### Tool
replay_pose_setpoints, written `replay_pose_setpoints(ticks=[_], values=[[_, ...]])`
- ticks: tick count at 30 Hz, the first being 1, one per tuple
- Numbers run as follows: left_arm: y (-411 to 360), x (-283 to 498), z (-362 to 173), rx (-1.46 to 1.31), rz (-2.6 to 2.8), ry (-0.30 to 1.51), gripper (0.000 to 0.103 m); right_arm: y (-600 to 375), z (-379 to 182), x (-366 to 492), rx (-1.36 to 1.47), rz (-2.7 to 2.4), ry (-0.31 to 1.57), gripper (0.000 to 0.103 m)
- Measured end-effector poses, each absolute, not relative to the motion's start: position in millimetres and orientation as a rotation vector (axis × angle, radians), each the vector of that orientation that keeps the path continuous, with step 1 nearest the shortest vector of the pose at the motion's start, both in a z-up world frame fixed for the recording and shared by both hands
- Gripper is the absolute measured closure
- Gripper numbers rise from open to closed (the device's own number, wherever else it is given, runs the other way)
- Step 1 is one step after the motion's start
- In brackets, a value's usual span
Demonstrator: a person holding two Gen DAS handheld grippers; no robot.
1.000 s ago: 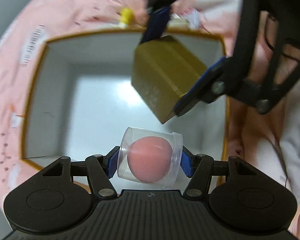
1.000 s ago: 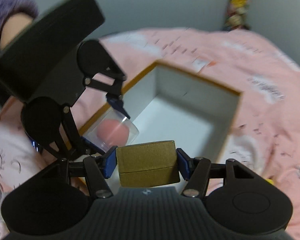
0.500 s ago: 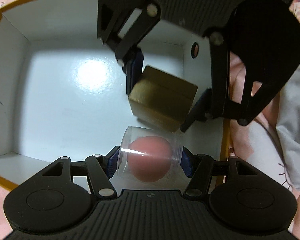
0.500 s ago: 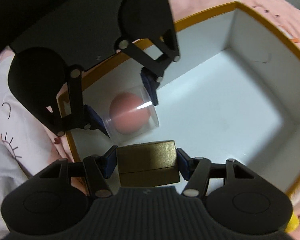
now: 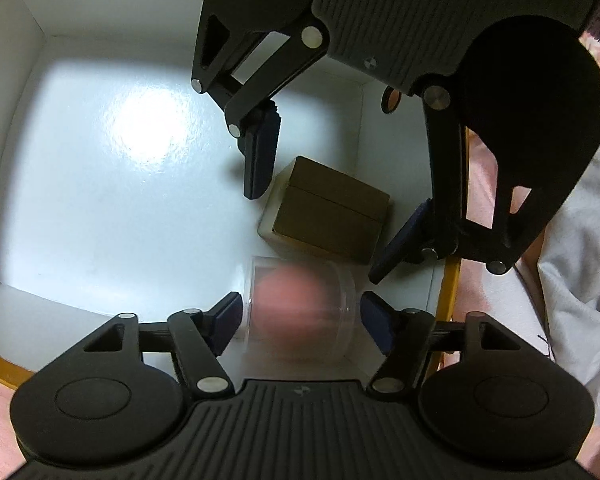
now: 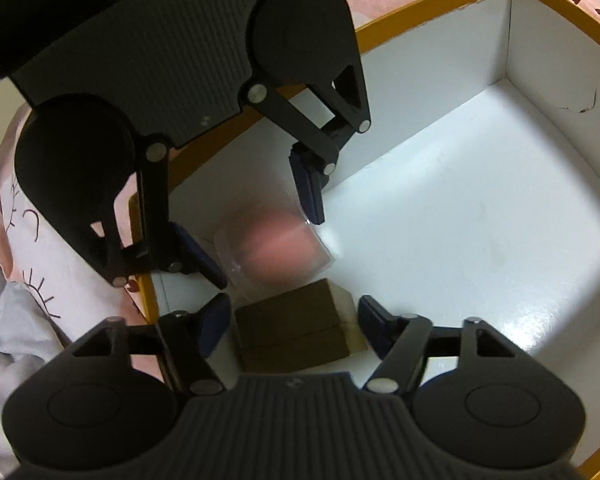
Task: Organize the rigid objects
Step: 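Carry both items into the orange box and open both tools to release them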
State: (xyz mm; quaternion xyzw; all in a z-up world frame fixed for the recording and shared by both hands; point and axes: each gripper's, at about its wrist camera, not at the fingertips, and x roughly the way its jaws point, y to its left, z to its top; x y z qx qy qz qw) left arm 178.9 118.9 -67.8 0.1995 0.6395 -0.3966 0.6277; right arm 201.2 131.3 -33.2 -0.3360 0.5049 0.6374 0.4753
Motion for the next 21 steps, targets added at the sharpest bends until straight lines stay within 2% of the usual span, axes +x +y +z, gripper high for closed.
replay_pose_setpoints(ticks=[4, 6, 11, 14, 17, 21], values=[[122.5, 174.7, -64.5, 0.449, -0.883, 1.445, 0.021, 130.9, -29.8, 203.8, -0.816, 1.538, 1.218, 0.032], [126.1, 175.9, -57.8, 0.424, -0.885, 1.436, 0.024, 126.7, -25.8, 206.8, -0.781, 1.529, 1.223, 0.038], [137.1, 180.8, -41.8, 0.402, -0.853, 1.397, 0.027, 110.9, -11.7, 218.9, -0.779, 1.474, 1.22, 0.072], [149.2, 177.8, -33.5, 0.389, -0.824, 1.374, 0.033, 102.2, -5.9, 212.6, -0.848, 1.449, 1.19, 0.084], [153.2, 177.8, -34.7, 0.388, -0.779, 1.375, 0.039, 104.6, -11.8, 204.8, -0.945, 1.425, 1.157, 0.088], [149.5, 171.9, -36.9, 0.381, -0.771, 1.371, 0.039, 110.1, -10.2, 200.1, -0.962, 1.448, 1.143, 0.088]])
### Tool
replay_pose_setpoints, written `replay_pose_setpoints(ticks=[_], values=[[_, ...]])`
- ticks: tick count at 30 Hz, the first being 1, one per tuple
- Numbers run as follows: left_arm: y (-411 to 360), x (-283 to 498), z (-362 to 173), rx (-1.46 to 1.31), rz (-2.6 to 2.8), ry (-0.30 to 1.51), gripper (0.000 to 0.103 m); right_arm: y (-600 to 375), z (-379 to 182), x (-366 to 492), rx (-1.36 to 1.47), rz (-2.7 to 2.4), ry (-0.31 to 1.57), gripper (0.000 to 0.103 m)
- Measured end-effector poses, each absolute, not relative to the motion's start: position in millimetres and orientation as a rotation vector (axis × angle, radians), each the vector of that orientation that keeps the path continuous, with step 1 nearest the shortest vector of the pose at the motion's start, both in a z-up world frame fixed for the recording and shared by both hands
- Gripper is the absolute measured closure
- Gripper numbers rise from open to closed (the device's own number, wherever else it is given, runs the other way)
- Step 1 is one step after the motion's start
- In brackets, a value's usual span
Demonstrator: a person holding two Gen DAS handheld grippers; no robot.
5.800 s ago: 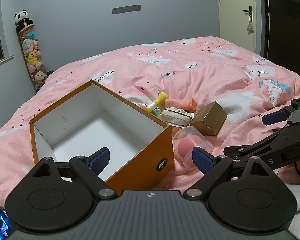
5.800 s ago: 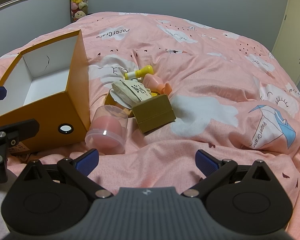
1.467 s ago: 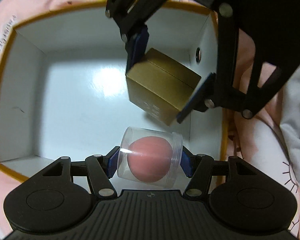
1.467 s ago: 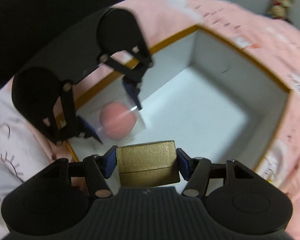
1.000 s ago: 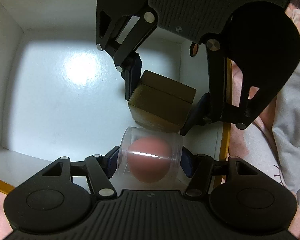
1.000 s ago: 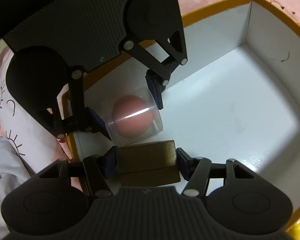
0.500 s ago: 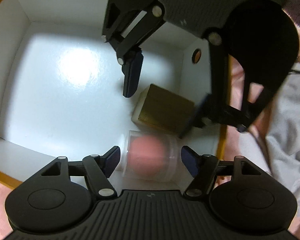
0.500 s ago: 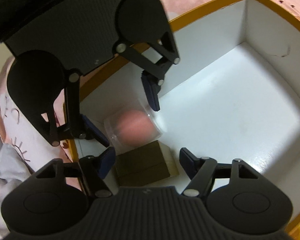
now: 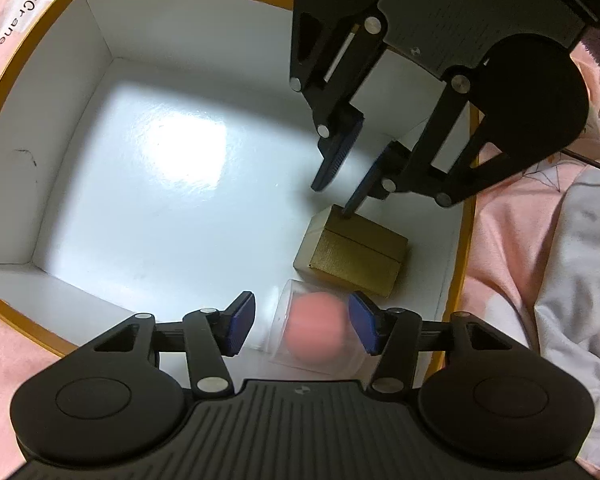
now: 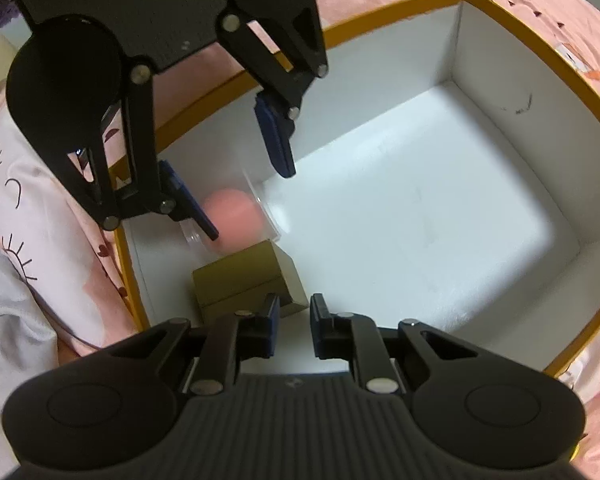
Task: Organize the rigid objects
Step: 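Carry both items into the orange box and open both tools to release them, then grasp the cream pouch with the left tool while the right tool grasps the white compact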
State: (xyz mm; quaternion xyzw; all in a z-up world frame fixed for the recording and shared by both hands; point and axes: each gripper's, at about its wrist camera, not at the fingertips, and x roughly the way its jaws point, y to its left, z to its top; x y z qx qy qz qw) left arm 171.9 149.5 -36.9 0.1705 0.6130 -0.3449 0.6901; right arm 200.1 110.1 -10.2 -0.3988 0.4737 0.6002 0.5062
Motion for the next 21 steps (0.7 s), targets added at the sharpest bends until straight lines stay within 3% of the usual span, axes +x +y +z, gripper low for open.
replay_pose_setpoints(ticks=[5, 13, 21], values=[[155.0, 167.1, -33.4, 0.372, -0.785, 1.357, 0.039, 102.0, -5.5, 202.2, -1.059, 1.396, 1.107, 0.089], [138.2, 155.5, -36.8, 0.373, -0.781, 1.345, 0.039, 109.5, -33.0, 182.9, -1.064, 1.423, 1.157, 0.099], [131.1, 148.9, -13.2, 0.356, -0.779, 1.29, 0.039, 101.4, -23.4, 192.7, -1.004, 1.395, 1.156, 0.098]])
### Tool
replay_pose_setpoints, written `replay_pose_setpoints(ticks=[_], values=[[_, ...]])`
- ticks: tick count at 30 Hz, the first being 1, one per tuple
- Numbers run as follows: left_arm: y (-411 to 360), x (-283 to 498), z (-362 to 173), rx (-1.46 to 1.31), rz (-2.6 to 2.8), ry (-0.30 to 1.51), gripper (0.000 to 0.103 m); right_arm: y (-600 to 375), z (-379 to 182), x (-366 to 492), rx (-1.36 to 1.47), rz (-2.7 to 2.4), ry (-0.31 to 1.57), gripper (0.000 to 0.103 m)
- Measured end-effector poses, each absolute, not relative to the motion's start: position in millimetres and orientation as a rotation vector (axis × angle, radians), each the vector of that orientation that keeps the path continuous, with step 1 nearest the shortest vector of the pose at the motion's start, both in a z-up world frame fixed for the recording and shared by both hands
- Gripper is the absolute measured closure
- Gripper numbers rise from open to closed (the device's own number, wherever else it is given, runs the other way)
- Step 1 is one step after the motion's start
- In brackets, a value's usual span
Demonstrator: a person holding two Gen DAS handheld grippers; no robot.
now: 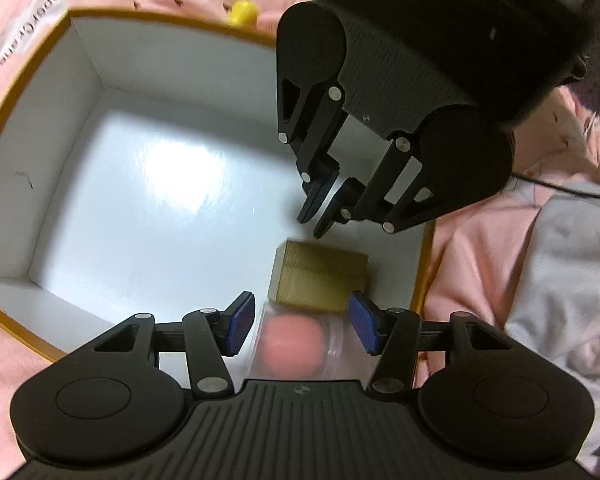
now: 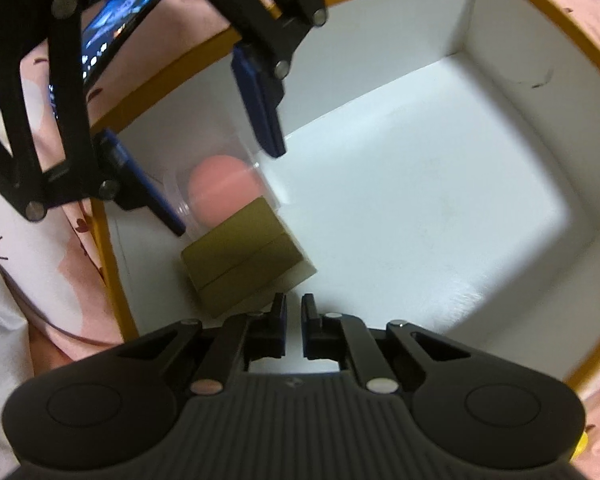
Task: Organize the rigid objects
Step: 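Grasp the cream pouch with the left tool while the right tool grasps the white compact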
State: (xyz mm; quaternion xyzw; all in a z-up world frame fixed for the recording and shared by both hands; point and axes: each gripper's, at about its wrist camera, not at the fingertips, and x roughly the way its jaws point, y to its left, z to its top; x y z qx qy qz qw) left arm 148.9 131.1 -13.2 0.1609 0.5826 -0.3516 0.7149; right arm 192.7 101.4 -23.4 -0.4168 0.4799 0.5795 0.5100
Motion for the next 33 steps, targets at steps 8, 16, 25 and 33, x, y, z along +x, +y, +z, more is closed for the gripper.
replay_pose_setpoints(ticks=[8, 16, 25, 33], values=[[107.5, 143.1, 39.4, 0.344, -0.765, 1.037, 0.039, 51.5, 46.7, 191.8, -0.796, 1.293, 1.005, 0.093], [55.7, 152.9, 56.7, 0.34, -0.785, 0.936, 0.039, -38.6, 82.9, 203.6, -0.593, 0.983, 0.878, 0.074], [-3.3, 185.3, 30.3, 0.339, -0.803, 0.924, 0.023, -114.5, 48.0, 207.5, -0.398, 0.686, 0.934, 0.067], [-48.7, 218.7, -16.6, 0.391, -0.737, 1.03, 0.013, -165.0, 11.1, 214.5, -0.269, 0.517, 0.976, 0.081]])
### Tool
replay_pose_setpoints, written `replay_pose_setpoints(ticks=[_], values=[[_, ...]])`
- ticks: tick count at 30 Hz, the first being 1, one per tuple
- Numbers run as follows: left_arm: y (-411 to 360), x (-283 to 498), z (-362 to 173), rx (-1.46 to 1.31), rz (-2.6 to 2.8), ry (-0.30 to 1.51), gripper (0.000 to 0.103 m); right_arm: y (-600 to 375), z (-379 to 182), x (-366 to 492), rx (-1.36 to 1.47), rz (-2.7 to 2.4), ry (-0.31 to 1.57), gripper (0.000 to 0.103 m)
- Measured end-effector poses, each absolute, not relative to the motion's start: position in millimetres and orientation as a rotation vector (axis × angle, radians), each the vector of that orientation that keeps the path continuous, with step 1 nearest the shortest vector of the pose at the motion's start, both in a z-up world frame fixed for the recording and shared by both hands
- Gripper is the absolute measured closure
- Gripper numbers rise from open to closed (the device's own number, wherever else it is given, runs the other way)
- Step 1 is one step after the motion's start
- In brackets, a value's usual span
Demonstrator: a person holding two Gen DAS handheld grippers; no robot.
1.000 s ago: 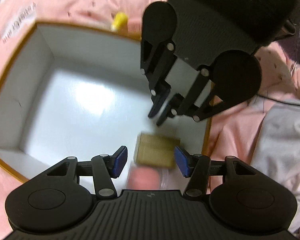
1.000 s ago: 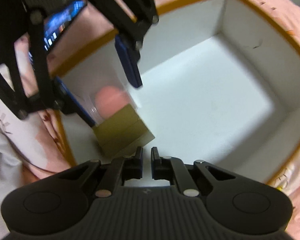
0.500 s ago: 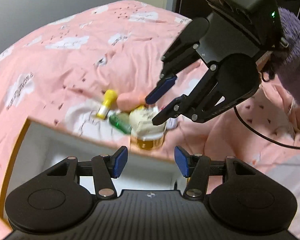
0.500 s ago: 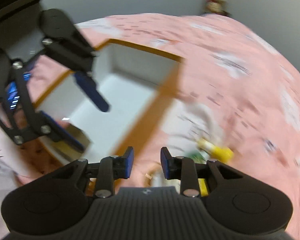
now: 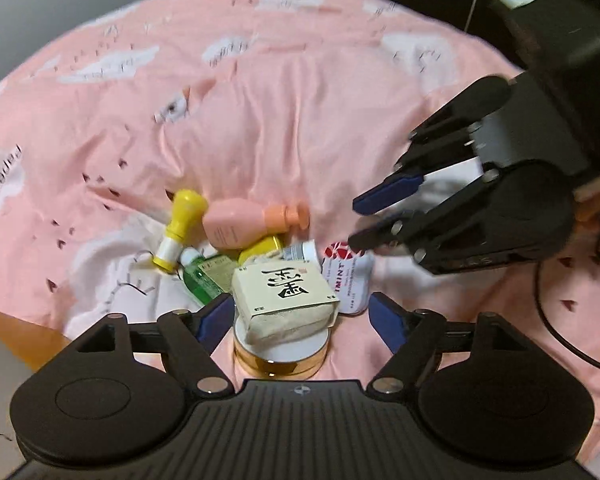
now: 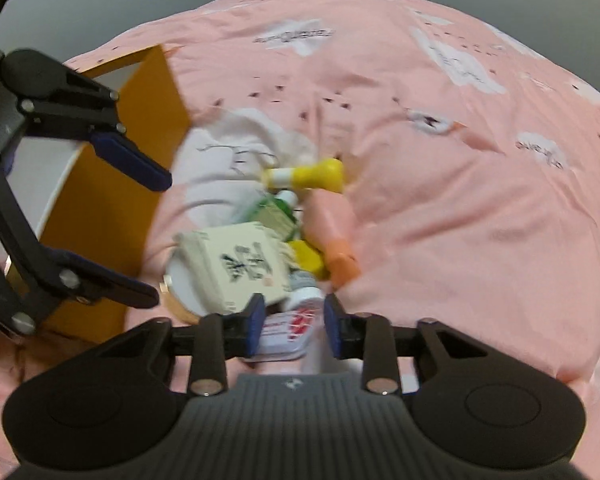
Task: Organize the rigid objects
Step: 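Grasp the cream pouch with the left tool while the right tool grasps the white compact, then lift the pouch and compact and carry both over the orange box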
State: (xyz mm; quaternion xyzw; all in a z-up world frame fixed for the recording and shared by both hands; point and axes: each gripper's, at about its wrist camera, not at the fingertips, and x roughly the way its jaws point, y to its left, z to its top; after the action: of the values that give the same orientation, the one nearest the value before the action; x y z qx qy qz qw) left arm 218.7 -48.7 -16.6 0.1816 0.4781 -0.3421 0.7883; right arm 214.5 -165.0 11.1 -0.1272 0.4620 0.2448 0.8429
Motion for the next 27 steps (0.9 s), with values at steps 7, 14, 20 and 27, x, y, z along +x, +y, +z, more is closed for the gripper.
replay_pose_setpoints(ticks=[7, 14, 20, 27], values=[[-69.9, 236.0, -42.1, 0.395, -0.646, 1.113, 0.011, -183.8, -8.1, 220.5, -0.158, 0.474, 0.972, 0.081], [-88.4, 246.5, -59.0, 0.485, -0.554, 1.2, 0.01, -199.5, -23.2, 228.9, -0.03, 0.481, 0.999, 0.073], [-99.4, 253.1, -71.9, 0.587, -0.525, 1.282, 0.01, -200.3, -28.7, 230.8, -0.001, 0.495, 1.007, 0.068], [-90.0, 260.4, -70.9, 0.524, -0.506, 1.273, 0.02, -203.2, -28.8, 231.4, 0.013, 0.499, 1.009, 0.068]])
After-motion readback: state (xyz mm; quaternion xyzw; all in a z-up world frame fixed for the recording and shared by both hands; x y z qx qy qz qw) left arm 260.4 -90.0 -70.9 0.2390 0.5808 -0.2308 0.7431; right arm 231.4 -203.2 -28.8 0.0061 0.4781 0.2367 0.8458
